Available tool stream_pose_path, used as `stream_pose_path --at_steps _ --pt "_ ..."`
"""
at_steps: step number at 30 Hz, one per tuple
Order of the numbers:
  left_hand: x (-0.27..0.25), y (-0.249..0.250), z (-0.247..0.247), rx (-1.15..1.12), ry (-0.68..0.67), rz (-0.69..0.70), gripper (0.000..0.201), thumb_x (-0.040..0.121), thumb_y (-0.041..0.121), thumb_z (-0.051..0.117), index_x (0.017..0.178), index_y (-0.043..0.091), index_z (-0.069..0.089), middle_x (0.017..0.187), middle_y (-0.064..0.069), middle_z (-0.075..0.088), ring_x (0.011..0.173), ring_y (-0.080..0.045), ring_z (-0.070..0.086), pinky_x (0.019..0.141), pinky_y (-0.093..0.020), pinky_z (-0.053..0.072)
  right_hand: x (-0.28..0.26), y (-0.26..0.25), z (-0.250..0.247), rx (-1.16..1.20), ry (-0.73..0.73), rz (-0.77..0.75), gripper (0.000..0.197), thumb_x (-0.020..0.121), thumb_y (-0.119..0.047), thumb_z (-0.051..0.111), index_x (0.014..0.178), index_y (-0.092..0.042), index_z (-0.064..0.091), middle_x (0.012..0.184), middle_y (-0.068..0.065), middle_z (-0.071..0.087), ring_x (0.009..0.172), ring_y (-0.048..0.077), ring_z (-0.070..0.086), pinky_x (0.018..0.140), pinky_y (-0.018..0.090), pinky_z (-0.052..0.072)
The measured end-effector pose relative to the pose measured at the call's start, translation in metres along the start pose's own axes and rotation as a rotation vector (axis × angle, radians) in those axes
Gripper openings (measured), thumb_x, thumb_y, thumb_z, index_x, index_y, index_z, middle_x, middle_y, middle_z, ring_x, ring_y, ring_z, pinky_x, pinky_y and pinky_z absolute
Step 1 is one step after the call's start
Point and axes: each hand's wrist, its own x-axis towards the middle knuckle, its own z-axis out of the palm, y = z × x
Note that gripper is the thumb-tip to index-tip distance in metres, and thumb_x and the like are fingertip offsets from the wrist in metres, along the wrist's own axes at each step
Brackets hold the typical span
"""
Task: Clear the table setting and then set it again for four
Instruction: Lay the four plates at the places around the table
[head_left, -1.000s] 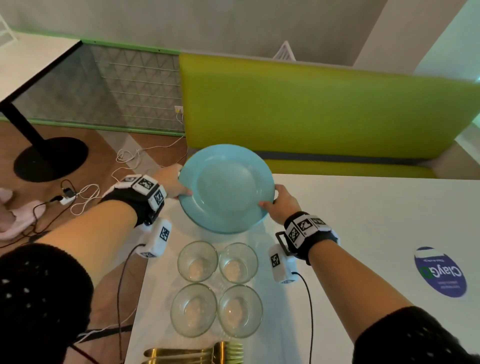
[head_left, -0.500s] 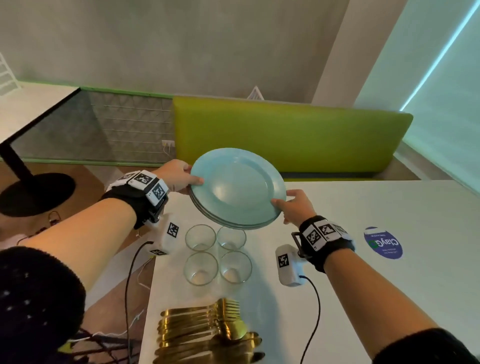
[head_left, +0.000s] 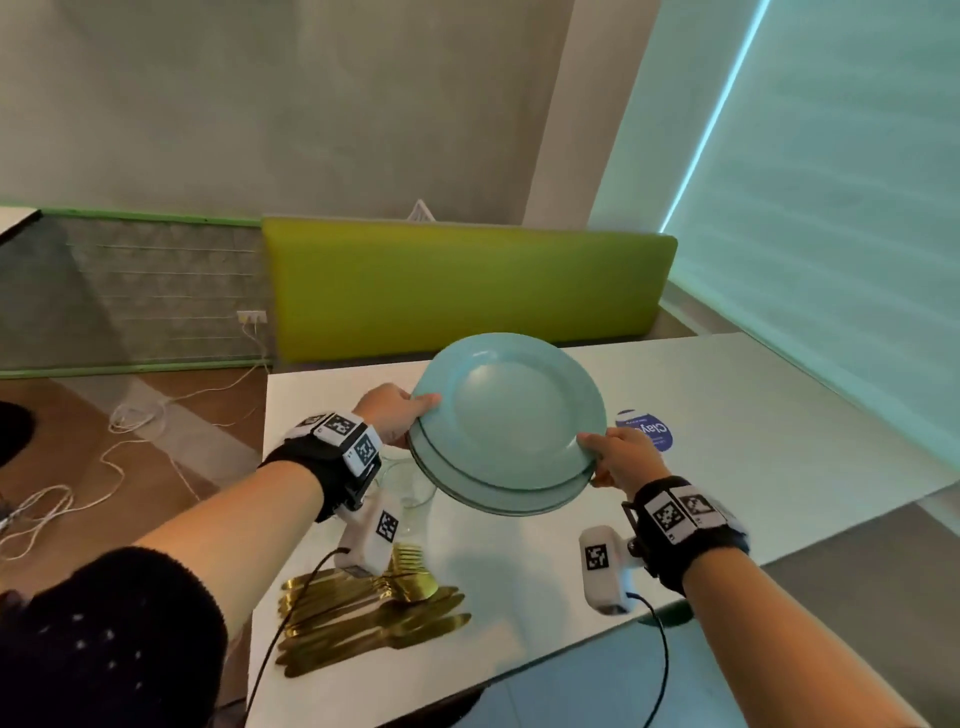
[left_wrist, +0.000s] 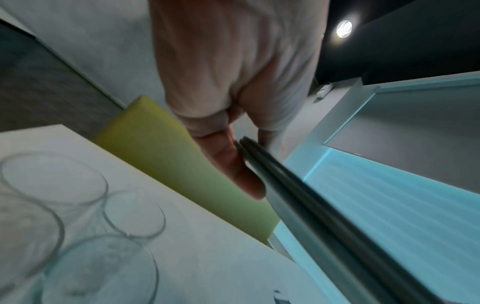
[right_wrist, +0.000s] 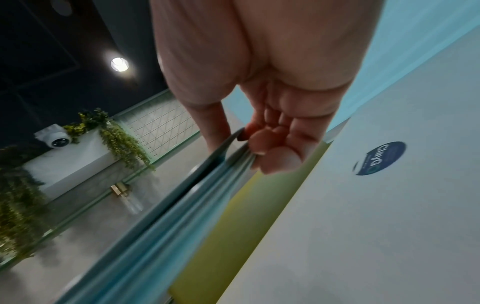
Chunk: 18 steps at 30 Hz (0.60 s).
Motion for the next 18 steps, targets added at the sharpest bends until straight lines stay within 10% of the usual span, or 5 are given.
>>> stream_pose_path --at_steps 7,12,18 --pt "0.033 -0.011 0.057 -0.160 0.020 -0.028 0.114 0.050 0.078 0.043 0.126 -0.006 0.050 0.122 -0.022 0.060 0.109 -0.037 0.060 0.095 -0.049 0.050 -0.008 0.032 -0.027 0.297 -0.023 0.101 0.023 0.094 0.001 0.048 0.073 0.000 0.056 0.043 0.003 0.062 0.033 0.010 0.058 0.036 0.021 0.050" --pt "0.019 0.015 0.074 -0.126 0.051 -0.035 0.075 0.090 0.057 0.036 0.127 -0.006 0.048 0.126 -0.024 0.058 0.112 -0.037 0.058 0.098 -0.046 0.048 -0.003 0.042 -0.044 0.427 0.048 0.135 0.023 0.096 0.001 0.047 0.074 0.002 0.053 0.056 0.016 0.054 0.033 0.015 0.055 0.035 0.025 0.051" --pt "0.024 0.031 0.092 -0.057 0.186 -0.104 0.064 0.096 0.045 0.035 0.129 -0.009 0.044 0.132 -0.026 0.052 0.120 -0.040 0.052 0.100 -0.040 0.043 0.016 0.047 -0.070 0.543 0.046 0.184 0.028 0.097 -0.001 0.043 0.123 0.010 0.046 0.082 0.016 0.057 0.068 0.029 0.056 0.043 0.028 0.055"
